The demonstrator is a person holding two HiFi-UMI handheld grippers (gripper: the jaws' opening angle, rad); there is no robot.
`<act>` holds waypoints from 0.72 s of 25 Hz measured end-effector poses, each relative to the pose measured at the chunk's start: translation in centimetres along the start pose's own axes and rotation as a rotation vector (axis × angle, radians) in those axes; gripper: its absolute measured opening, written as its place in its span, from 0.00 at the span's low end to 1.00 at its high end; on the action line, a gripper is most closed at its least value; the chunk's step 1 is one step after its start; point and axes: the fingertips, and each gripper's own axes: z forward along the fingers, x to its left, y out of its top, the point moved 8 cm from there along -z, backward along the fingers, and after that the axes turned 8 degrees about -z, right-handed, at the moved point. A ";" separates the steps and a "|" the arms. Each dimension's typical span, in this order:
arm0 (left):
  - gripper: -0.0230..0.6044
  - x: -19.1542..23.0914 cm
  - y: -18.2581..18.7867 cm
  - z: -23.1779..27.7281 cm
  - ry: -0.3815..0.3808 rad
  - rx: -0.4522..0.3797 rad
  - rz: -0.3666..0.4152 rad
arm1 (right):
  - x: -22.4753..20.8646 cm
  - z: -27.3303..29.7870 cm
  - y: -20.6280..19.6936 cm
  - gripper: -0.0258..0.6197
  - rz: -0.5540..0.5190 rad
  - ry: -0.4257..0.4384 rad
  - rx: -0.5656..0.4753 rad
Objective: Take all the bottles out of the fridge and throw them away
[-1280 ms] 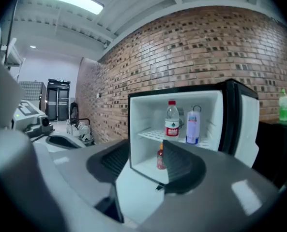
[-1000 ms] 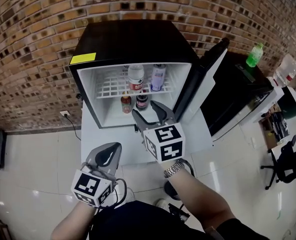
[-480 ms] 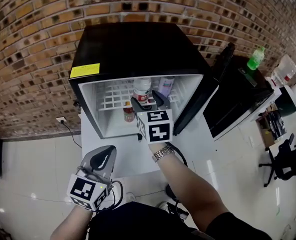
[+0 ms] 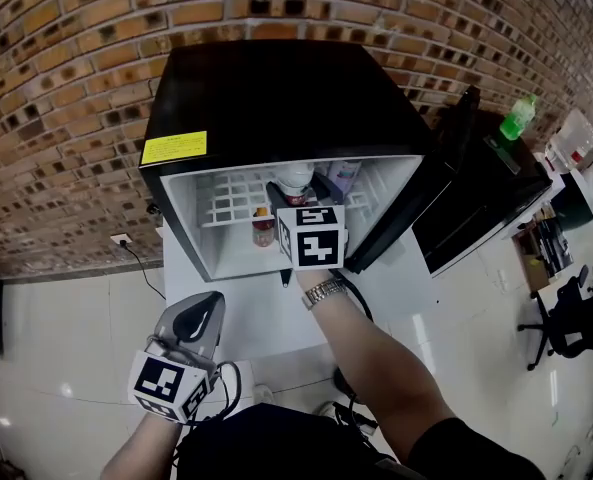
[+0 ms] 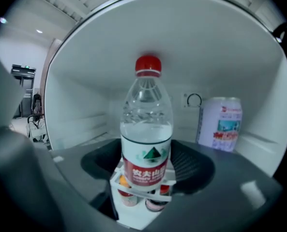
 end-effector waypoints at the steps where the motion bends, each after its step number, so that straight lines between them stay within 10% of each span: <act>1: 0.04 0.1 -0.1 0.0 0.001 0.003 -0.002 | 0.0 0.1 0.0 0.52 -0.003 -0.003 0.003; 18: 0.04 -1.1 -0.8 -0.1 -0.044 0.018 0.004 | 1.1 -4.6 -1.2 0.49 -0.005 0.042 -0.031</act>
